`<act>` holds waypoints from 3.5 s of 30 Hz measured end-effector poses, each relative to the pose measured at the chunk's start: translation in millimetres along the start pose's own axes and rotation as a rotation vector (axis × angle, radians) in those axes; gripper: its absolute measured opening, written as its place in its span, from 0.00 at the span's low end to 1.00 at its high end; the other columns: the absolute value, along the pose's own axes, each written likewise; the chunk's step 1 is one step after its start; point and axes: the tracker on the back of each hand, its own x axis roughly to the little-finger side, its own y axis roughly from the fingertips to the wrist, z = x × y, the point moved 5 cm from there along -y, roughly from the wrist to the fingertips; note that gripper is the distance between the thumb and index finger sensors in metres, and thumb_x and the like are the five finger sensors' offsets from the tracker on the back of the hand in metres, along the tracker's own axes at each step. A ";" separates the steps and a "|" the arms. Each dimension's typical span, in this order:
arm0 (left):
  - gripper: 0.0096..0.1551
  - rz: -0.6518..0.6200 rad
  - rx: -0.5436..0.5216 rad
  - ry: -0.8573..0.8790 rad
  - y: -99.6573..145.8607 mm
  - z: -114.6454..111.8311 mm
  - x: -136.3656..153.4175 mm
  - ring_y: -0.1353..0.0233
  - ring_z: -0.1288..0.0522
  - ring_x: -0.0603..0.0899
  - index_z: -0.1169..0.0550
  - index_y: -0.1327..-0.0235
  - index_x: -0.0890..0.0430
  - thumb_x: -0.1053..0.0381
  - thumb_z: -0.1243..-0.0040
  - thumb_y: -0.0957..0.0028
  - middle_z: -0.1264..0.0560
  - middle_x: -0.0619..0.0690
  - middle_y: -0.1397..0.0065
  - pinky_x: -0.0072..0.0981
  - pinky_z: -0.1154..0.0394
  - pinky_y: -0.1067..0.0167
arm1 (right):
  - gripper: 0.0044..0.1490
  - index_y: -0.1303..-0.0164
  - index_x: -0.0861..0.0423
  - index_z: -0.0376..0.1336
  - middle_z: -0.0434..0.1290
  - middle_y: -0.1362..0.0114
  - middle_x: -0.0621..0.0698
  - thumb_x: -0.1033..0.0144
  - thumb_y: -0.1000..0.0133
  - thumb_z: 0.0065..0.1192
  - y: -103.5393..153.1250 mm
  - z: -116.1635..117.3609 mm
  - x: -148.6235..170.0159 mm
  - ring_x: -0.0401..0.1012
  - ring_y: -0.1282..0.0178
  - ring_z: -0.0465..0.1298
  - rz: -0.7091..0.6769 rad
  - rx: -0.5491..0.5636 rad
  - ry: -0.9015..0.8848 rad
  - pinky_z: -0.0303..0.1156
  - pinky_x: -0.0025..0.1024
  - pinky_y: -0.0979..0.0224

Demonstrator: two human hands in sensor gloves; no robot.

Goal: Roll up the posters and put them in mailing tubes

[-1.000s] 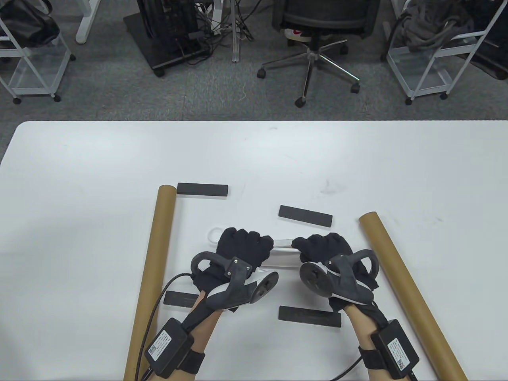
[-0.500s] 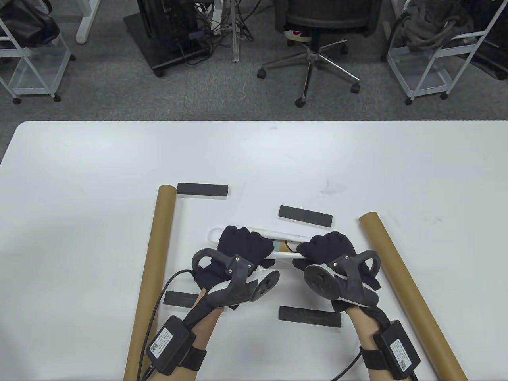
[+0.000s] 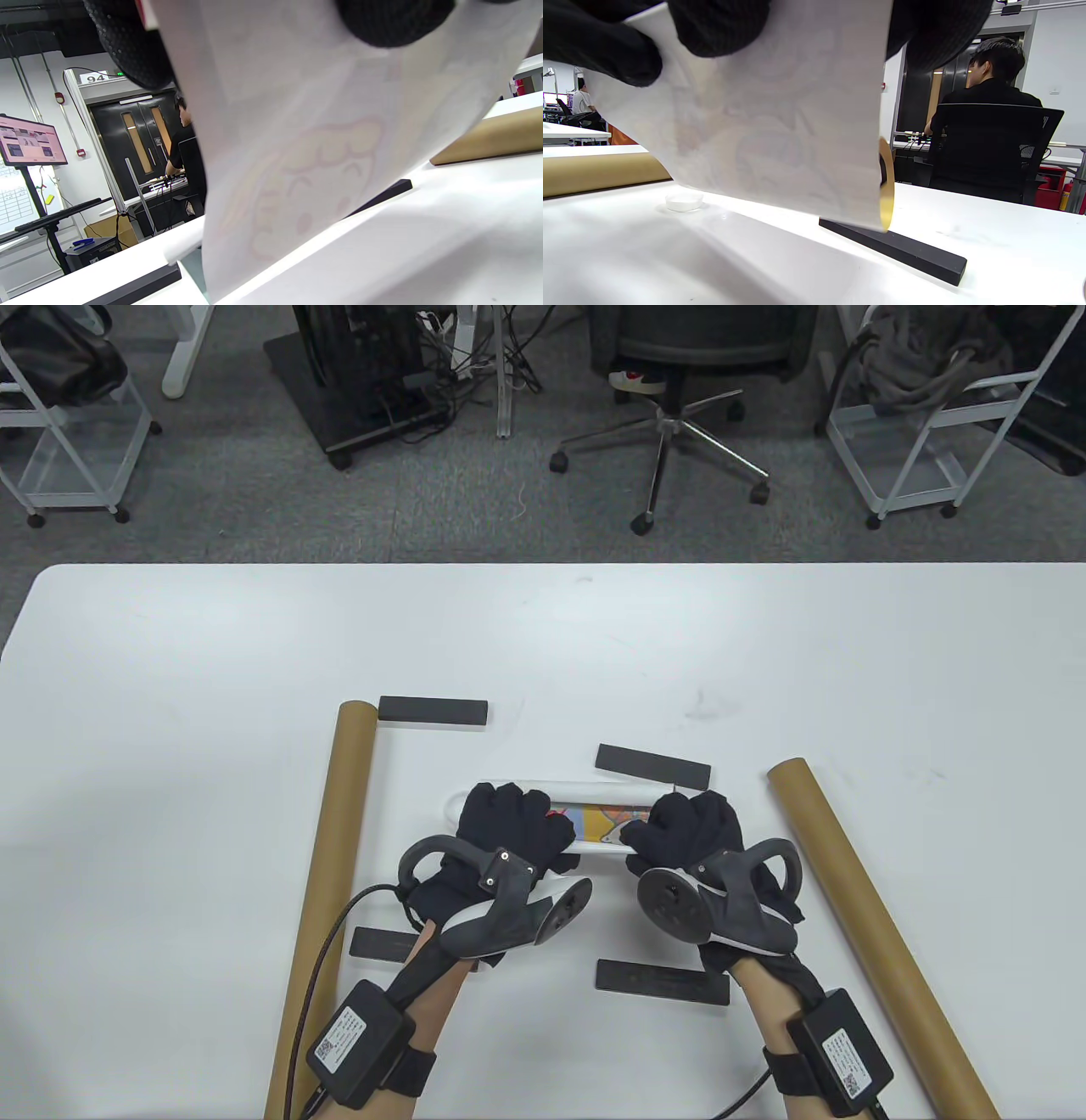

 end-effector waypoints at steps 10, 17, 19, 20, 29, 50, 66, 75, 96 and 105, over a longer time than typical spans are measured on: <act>0.27 -0.016 -0.120 0.062 2.4 8.2 -4.5 0.45 0.18 0.51 0.28 0.29 0.39 0.43 0.52 0.44 0.20 0.41 0.38 0.51 0.22 0.27 | 0.32 0.39 0.52 0.69 0.81 0.46 0.44 0.56 0.53 0.65 6.2 -17.9 9.5 0.43 0.53 0.84 0.028 0.194 0.031 0.77 0.53 0.31; 0.21 0.002 -0.109 0.012 -0.2 12.7 -5.4 0.50 0.20 0.49 0.25 0.49 0.40 0.34 0.39 0.52 0.21 0.37 0.47 0.49 0.22 0.30 | 0.35 0.37 0.52 0.62 0.74 0.48 0.48 0.46 0.51 0.60 1.4 -10.3 4.3 0.46 0.57 0.75 -0.015 0.036 0.009 0.71 0.61 0.29; 0.17 -0.006 -0.094 0.021 -1.0 14.3 -6.5 0.52 0.19 0.50 0.22 0.58 0.40 0.33 0.36 0.54 0.19 0.37 0.52 0.50 0.22 0.31 | 0.32 0.44 0.49 0.65 0.75 0.54 0.44 0.45 0.55 0.65 2.2 -11.3 2.0 0.42 0.62 0.76 -0.015 0.059 0.066 0.76 0.56 0.32; 0.16 -0.010 -0.086 0.024 -1.1 13.7 -6.8 0.53 0.19 0.50 0.21 0.61 0.40 0.33 0.37 0.54 0.19 0.37 0.54 0.50 0.21 0.31 | 0.31 0.46 0.49 0.67 0.75 0.56 0.44 0.46 0.55 0.66 2.2 -12.1 2.0 0.42 0.64 0.77 -0.020 0.072 0.061 0.77 0.55 0.34; 0.17 -0.018 -0.039 -0.036 1.2 6.0 -8.9 0.44 0.17 0.55 0.17 0.58 0.40 0.32 0.48 0.45 0.16 0.41 0.45 0.56 0.24 0.27 | 0.24 0.46 0.48 0.70 0.77 0.55 0.46 0.50 0.48 0.59 1.7 -4.5 -4.8 0.47 0.55 0.80 0.010 0.026 0.102 0.72 0.61 0.29; 0.25 -0.008 -0.131 0.038 10.2 10.1 -2.5 0.51 0.16 0.48 0.21 0.42 0.36 0.35 0.46 0.51 0.16 0.37 0.49 0.45 0.18 0.34 | 0.38 0.40 0.50 0.69 0.81 0.50 0.40 0.48 0.61 0.66 2.6 -7.5 1.0 0.41 0.55 0.84 0.021 0.140 0.071 0.77 0.51 0.32; 0.16 -0.023 -0.050 0.023 9.6 4.1 -4.8 0.51 0.18 0.51 0.19 0.59 0.40 0.33 0.45 0.47 0.17 0.38 0.54 0.52 0.22 0.29 | 0.26 0.44 0.48 0.66 0.77 0.50 0.45 0.53 0.51 0.65 0.6 1.5 -13.2 0.46 0.54 0.79 0.029 0.040 0.109 0.72 0.58 0.28; 0.17 -0.023 -0.035 0.035 10.0 -1.4 -4.3 0.47 0.18 0.51 0.20 0.53 0.39 0.34 0.47 0.46 0.18 0.39 0.48 0.53 0.24 0.27 | 0.26 0.43 0.47 0.69 0.69 0.34 0.52 0.53 0.51 0.63 1.6 2.5 -9.7 0.52 0.40 0.74 0.035 0.079 0.095 0.66 0.65 0.25; 0.38 0.020 -0.039 0.077 10.8 0.8 -1.2 0.45 0.20 0.49 0.29 0.24 0.40 0.34 0.43 0.53 0.21 0.38 0.44 0.52 0.25 0.25 | 0.37 0.41 0.49 0.69 0.80 0.51 0.41 0.47 0.60 0.67 1.9 0.4 -1.4 0.41 0.53 0.84 0.038 0.065 0.063 0.75 0.53 0.29; 0.30 0.024 -0.110 0.067 12.9 6.0 1.4 0.51 0.13 0.47 0.24 0.36 0.37 0.35 0.45 0.54 0.14 0.35 0.50 0.44 0.19 0.30 | 0.35 0.44 0.50 0.72 0.84 0.52 0.39 0.48 0.61 0.66 1.7 -3.4 -1.2 0.39 0.55 0.88 0.033 0.070 0.068 0.79 0.49 0.33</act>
